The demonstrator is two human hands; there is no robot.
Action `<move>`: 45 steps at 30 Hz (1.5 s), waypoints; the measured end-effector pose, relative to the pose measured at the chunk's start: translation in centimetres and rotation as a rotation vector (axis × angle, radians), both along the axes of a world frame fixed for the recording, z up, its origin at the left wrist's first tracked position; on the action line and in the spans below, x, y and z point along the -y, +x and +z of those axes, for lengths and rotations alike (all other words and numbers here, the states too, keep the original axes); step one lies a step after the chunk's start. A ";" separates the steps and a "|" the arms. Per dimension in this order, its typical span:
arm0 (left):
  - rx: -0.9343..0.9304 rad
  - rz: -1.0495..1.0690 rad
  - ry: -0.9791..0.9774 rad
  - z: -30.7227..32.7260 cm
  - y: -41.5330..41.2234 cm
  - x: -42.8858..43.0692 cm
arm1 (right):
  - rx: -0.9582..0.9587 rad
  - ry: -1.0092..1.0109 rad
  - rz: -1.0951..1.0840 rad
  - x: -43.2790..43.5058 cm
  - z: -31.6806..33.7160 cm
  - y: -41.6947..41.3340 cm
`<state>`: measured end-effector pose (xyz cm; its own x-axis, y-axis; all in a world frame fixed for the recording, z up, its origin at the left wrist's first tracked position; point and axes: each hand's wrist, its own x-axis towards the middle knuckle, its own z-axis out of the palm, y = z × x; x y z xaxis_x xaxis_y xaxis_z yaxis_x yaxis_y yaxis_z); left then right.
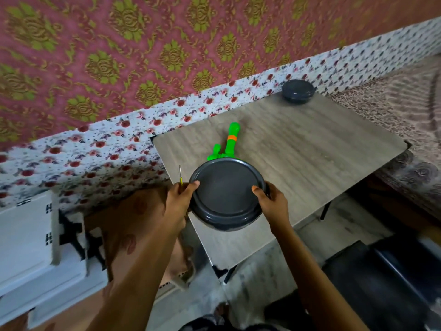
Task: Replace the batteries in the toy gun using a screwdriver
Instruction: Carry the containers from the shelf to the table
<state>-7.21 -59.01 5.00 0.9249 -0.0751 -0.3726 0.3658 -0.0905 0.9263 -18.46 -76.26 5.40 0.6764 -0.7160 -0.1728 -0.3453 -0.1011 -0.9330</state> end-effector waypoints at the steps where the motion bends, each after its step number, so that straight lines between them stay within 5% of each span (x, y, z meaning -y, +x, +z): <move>1: -0.006 -0.004 0.001 0.0 0.4 0.6 | -0.005 -0.002 0.002 0.7 0.2 0.4; 11: -0.047 -0.038 0.082 0.6 4.5 6.1 | -0.010 0.037 0.033 6.9 0.8 5.1; 29: 0.020 0.319 -0.016 1.0 8.3 28.3 | -0.039 -0.060 0.413 31.8 0.3 14.4; 45: -0.027 0.204 -0.025 -1.1 15.9 35.7 | -0.048 0.110 0.317 40.0 -0.2 21.6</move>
<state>8.71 -94.67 3.89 0.9118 0.1033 -0.3975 0.3986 0.0111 0.9171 3.16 -116.22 5.23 0.8515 -0.4470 -0.2743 -0.3567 -0.1103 -0.9277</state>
